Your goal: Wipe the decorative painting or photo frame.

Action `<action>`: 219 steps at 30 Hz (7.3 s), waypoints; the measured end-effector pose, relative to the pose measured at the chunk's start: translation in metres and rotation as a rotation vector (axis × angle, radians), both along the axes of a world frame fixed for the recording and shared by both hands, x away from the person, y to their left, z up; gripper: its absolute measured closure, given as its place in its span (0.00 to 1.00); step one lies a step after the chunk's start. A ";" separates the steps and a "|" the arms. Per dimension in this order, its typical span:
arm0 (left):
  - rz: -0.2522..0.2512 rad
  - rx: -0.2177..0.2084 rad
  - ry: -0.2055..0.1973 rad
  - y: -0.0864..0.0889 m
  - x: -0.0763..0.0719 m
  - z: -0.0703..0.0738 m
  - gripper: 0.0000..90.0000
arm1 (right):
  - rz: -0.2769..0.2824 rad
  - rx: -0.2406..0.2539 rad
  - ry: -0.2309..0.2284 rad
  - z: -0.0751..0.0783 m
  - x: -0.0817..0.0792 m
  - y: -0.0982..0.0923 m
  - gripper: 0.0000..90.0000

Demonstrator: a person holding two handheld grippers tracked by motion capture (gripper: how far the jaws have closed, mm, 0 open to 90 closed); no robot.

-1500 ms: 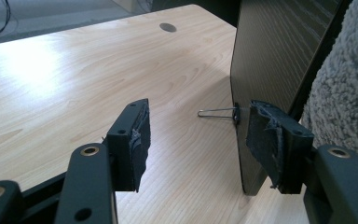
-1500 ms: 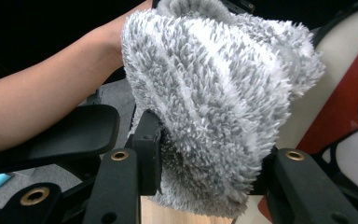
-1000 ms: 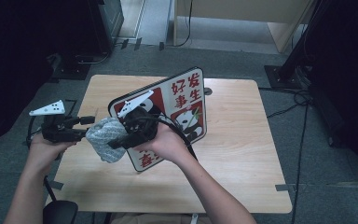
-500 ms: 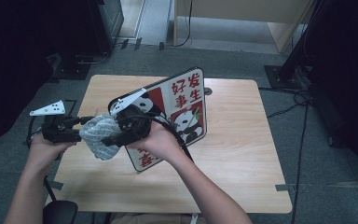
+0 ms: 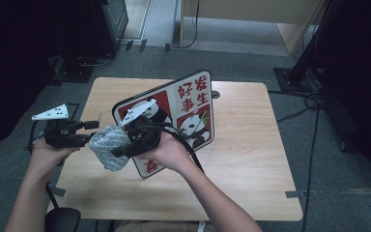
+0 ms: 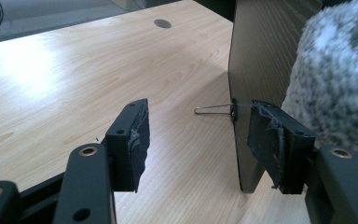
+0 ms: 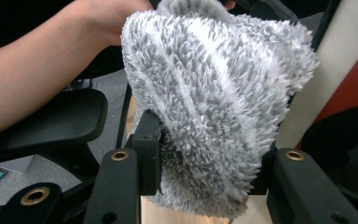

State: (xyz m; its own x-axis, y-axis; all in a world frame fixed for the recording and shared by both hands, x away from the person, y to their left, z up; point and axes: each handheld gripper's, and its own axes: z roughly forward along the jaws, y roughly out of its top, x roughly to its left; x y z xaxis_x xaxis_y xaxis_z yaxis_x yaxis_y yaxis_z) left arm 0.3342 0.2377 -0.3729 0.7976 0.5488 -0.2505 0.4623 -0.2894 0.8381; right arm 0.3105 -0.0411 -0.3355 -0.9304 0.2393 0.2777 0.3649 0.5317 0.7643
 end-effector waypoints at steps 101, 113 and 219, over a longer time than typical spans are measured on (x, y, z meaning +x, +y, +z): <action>-0.093 -0.034 0.047 -0.071 -0.010 0.011 0.67 | -0.010 -0.030 0.120 -0.137 -0.026 -0.031 0.66; -0.101 -0.045 0.067 -0.075 -0.006 0.004 0.82 | 0.008 -0.020 0.129 -0.130 -0.026 -0.035 0.67; -0.126 -0.059 0.062 -0.072 -0.006 0.002 0.87 | -0.266 0.090 -0.059 0.116 0.075 -0.056 0.69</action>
State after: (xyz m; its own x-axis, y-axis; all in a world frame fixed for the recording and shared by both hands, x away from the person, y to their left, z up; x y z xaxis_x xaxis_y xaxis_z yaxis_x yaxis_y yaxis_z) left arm 0.3278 0.1653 -0.3711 0.8411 0.4285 -0.3300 0.4768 -0.2997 0.8263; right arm 0.3850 -0.0975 -0.2193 -0.8532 0.4543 0.2562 0.4361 0.3519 0.8283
